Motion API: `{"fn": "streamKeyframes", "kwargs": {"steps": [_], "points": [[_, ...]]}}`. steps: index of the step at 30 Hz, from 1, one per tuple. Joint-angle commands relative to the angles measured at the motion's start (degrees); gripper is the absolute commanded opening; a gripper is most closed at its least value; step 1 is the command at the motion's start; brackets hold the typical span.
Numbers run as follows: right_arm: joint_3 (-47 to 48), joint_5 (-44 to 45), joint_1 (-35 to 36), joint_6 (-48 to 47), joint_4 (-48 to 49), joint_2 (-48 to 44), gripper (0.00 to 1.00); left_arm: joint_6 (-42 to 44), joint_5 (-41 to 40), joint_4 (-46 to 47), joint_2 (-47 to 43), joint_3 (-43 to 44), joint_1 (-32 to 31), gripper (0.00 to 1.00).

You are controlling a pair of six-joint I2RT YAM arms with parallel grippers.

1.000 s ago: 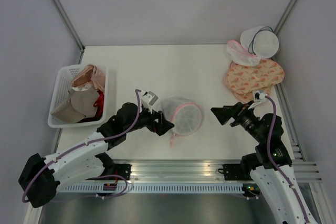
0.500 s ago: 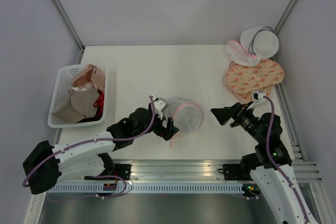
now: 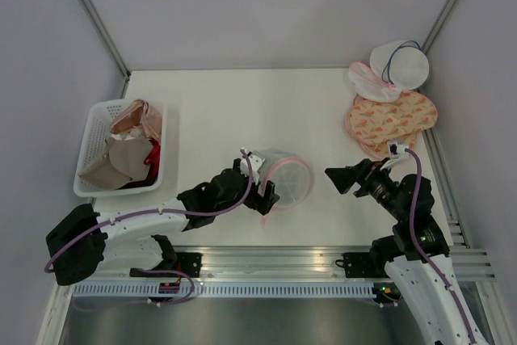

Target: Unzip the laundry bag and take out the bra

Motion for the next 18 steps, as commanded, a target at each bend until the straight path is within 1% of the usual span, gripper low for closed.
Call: {"fn": "streamKeyframes", "kwargs": {"steps": [1, 6, 8, 9, 10, 12, 13, 14, 18], "points": [[1.12, 0.47, 0.21, -0.26, 0.08, -0.71, 0.98, 0.69, -6.07, 3.16, 2.89, 2.45, -0.41, 1.0], [0.94, 0.12, 0.21, -0.08, 0.07, -1.41, 0.98, 0.42, -15.3, 4.47, 8.77, 2.98, -0.41, 0.99], [0.77, 0.12, 0.21, 0.01, 0.43, -1.58, 0.98, 0.6, -16.02, 5.88, 10.63, 3.07, -0.41, 0.92], [0.68, -0.14, 0.21, 0.18, 0.43, -1.58, 0.98, 0.69, -15.15, 6.76, 12.12, 2.98, -0.41, 0.86], [0.77, -0.23, 0.3, 0.18, 0.43, -1.67, 0.98, 0.69, -14.53, 8.42, 12.57, 3.07, -0.41, 0.65], [1.12, -0.32, 0.21, 0.09, 0.25, -1.59, 0.98, 0.17, -13.48, 9.75, 13.53, 3.24, -0.41, 0.37], [1.38, -0.58, 0.21, -0.08, -0.1, -1.58, 0.98, -0.01, -13.38, 10.54, 13.89, 3.33, -0.41, 0.13], [1.82, -0.58, 0.21, -0.17, -0.71, -1.76, 0.98, -0.19, -13.3, 10.81, 13.89, 3.68, -0.41, 0.03], [2.44, -0.23, 0.21, -0.43, -1.85, -2.72, 0.98, -1.33, -12.42, 10.81, 12.4, 4.74, -0.41, 0.02]]}}
